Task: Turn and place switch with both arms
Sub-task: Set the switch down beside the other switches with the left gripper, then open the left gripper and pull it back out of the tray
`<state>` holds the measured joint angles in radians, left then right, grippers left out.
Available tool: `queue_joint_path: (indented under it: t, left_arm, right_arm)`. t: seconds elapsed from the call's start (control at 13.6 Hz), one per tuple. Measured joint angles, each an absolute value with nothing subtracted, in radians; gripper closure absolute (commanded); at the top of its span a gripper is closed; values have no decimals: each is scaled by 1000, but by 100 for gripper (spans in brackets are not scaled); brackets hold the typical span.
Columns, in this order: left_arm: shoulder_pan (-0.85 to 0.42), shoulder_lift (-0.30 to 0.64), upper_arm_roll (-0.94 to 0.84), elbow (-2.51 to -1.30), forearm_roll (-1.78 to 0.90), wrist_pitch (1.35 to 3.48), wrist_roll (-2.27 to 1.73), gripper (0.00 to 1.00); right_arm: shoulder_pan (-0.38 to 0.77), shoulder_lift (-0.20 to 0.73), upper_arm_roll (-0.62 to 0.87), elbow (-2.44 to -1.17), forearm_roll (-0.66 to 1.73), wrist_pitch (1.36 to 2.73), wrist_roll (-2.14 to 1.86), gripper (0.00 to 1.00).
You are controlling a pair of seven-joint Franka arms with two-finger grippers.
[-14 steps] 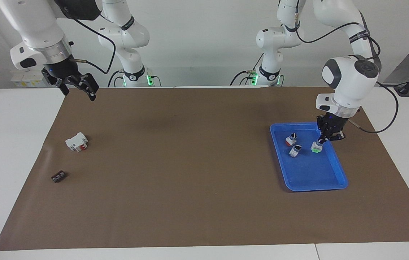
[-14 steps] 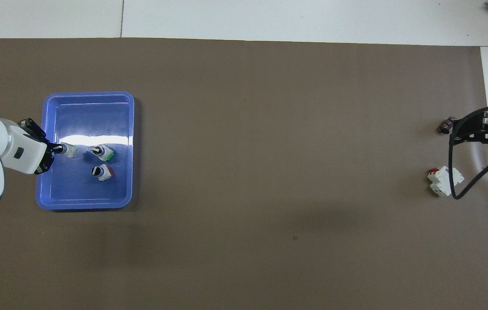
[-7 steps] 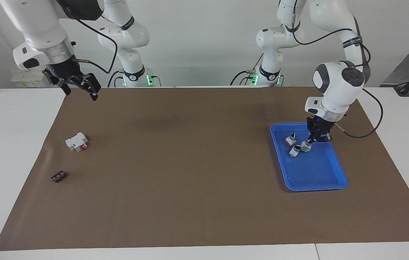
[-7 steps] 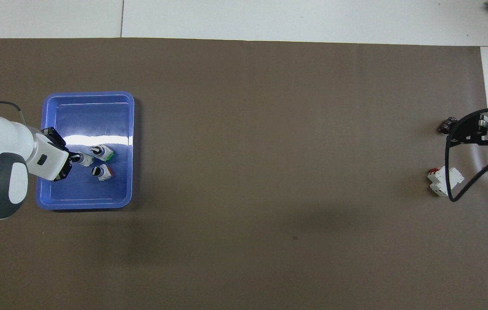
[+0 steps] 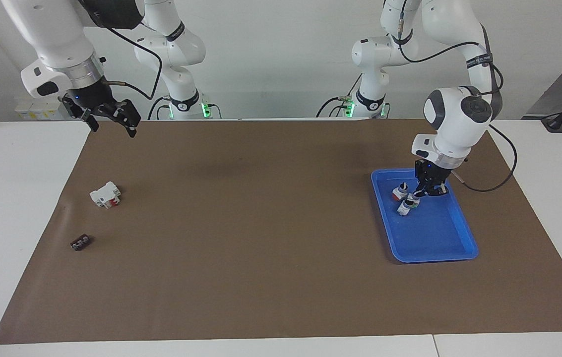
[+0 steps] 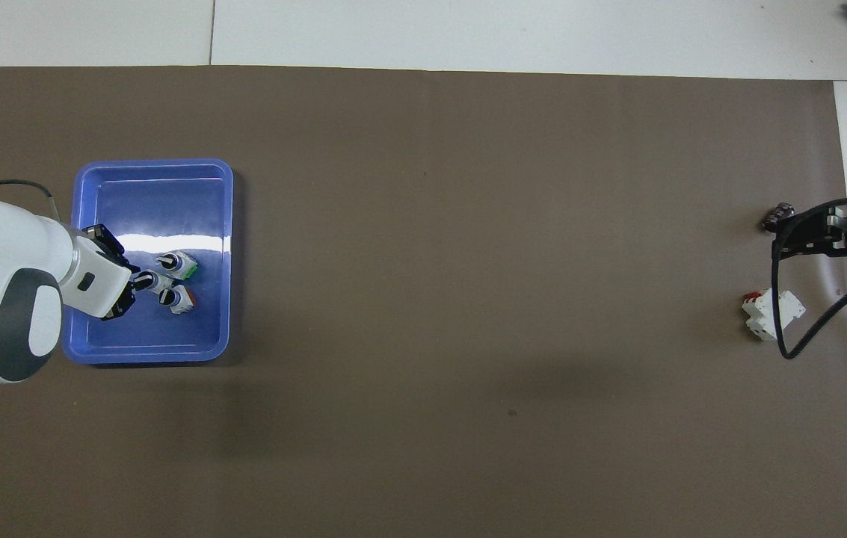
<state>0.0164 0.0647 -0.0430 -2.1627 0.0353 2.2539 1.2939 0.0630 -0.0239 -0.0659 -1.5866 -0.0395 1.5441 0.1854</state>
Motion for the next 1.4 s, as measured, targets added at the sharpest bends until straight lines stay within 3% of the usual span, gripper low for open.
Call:
queue_joint_path:
  t: [1.03, 1.4]
  left_arm:
    - [12, -19, -47, -2145, 35, 2096, 528, 1]
    - [-4, -49, -60, -1986, 35, 1932, 333, 1]
  right_arm:
    - [73, -38, -64, -1585, -13, 1502, 185, 0]
    - [74, -40, -63, -1585, -13, 1502, 185, 0]
